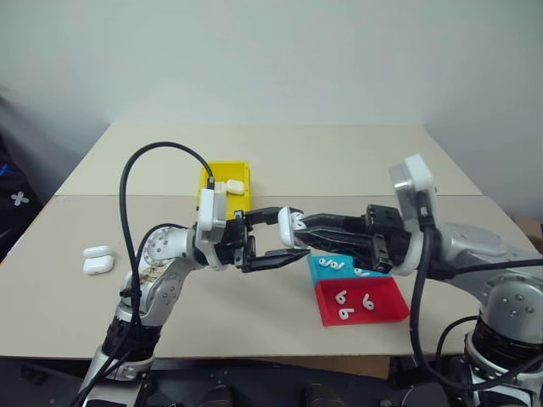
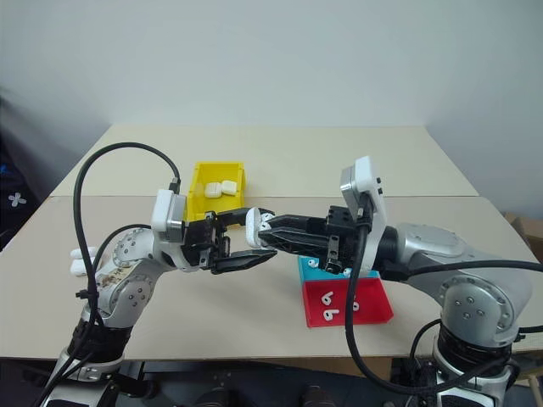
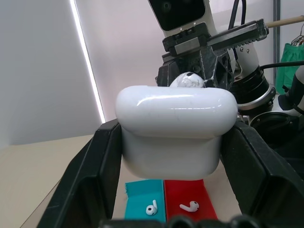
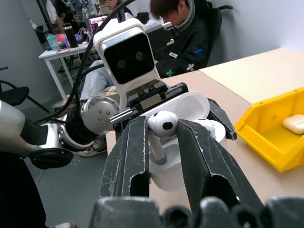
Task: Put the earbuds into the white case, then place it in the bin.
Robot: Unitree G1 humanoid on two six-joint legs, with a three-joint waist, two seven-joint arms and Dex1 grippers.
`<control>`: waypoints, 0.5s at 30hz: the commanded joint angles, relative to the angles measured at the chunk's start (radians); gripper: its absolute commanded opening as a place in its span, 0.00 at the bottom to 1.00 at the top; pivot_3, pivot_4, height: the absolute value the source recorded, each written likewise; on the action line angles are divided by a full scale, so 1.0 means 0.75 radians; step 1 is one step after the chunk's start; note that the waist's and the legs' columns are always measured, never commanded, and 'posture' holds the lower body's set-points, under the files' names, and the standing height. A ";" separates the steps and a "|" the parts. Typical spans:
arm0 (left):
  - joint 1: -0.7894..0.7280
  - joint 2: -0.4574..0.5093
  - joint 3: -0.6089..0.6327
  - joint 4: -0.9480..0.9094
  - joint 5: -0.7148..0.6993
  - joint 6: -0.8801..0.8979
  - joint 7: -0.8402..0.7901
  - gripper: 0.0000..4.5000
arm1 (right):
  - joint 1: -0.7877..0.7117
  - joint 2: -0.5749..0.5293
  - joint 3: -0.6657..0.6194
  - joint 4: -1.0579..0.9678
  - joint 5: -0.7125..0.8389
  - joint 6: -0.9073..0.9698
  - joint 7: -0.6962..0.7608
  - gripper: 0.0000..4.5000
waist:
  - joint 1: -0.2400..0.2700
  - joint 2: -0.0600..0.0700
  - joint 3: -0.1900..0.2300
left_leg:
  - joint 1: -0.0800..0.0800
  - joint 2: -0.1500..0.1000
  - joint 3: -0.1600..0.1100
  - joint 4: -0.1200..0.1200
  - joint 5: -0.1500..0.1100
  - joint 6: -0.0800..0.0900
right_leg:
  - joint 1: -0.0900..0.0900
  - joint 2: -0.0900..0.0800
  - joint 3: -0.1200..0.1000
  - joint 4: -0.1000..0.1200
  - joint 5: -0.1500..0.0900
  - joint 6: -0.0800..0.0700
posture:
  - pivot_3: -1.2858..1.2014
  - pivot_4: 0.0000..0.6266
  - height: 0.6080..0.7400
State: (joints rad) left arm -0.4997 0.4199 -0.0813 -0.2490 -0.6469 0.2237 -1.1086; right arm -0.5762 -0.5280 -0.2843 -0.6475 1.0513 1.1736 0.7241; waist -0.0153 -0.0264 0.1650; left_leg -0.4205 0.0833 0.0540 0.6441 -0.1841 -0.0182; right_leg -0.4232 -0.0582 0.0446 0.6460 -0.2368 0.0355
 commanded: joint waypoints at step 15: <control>0.006 -0.028 0.025 -0.032 0.015 -0.036 0.012 0.62 | 0.090 -0.156 0.114 -0.067 -0.077 -0.357 -0.006 0.23 | 0.001 0.000 0.000 | 0.000 0.000 0.000 0.000 0.000 0.000 | 0.000 0.000 0.000 -0.001 -0.002 0.004 | 0.52 0.24 1.00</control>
State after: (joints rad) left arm -0.4938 0.4039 -0.0810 -0.2489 -0.6291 0.2186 -1.1031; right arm -0.5014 -0.6271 -0.1941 -0.6781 1.0008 0.9463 0.7207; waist -0.0149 -0.0266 0.1651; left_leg -0.4207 0.0833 0.0540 0.6441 -0.1841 -0.0182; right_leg -0.4233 -0.0583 0.0446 0.6456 -0.2385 0.0383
